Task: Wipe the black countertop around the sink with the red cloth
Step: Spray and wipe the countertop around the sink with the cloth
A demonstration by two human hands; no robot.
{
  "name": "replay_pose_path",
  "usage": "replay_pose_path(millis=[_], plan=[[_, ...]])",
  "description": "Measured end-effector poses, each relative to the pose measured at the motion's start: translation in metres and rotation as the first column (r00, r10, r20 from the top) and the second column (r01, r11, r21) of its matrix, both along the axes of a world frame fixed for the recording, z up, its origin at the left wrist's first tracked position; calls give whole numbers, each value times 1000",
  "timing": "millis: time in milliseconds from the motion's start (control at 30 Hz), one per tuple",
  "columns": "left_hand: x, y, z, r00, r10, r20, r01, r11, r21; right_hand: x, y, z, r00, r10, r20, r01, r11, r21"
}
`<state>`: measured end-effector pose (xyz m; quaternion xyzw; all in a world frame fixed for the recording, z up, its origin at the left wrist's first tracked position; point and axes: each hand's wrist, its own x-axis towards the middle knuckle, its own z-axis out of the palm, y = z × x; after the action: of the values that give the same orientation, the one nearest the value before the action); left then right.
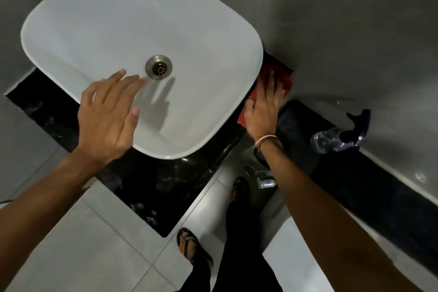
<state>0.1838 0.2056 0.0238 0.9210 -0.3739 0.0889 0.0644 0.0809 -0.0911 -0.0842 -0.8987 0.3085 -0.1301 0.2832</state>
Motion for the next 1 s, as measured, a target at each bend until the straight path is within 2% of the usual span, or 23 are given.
replay_pose_path(millis=[100, 233, 500, 567, 600, 700, 767, 833, 867, 933, 967, 1000], plan=[[6, -4, -6, 999, -39, 17, 39, 999, -12, -22, 45, -10, 994, 70, -84, -77, 993, -90], [7, -18, -15, 996, -85, -3, 85, 996, -24, -57, 94, -18, 987, 62, -147, -95, 969, -230], [-12, 8, -20, 996, -88, -34, 86, 995, -50, -126, 251, -24, 979, 151, -136, -182, 950, -254], [-6, 18, -15, 993, -77, -94, 66, 992, -108, -121, 284, -22, 977, 164, -135, -193, 953, -232], [-1, 24, -12, 983, -61, -174, 27, 981, -190, -115, 298, -21, 976, 171, -137, -199, 955, -222], [-3, 51, -5, 903, -40, -427, -176, 873, -454, -110, 347, -21, 955, 239, -174, -269, 947, -178], [-31, 67, -4, 878, -51, -476, -244, 808, -537, -125, 366, -22, 936, 269, -225, -310, 935, -173], [-55, 84, -1, 890, -5, -456, -323, 699, -639, -140, 361, -17, 932, 269, -244, -313, 935, -165], [-66, 95, 2, 900, 49, -434, -365, 630, -685, -145, 354, -14, 942, 266, -206, -298, 944, -141], [-91, 121, 8, 901, 176, -396, -427, 516, -743, -146, 332, 6, 972, 237, -3, -237, 971, 23], [-107, 130, 8, 889, 218, -403, -456, 489, -744, -144, 316, 20, 971, 196, 137, -210, 973, 97], [-128, 135, 7, 877, 236, -418, -479, 488, -729, -139, 295, 36, 950, 150, 273, -182, 979, 94]])
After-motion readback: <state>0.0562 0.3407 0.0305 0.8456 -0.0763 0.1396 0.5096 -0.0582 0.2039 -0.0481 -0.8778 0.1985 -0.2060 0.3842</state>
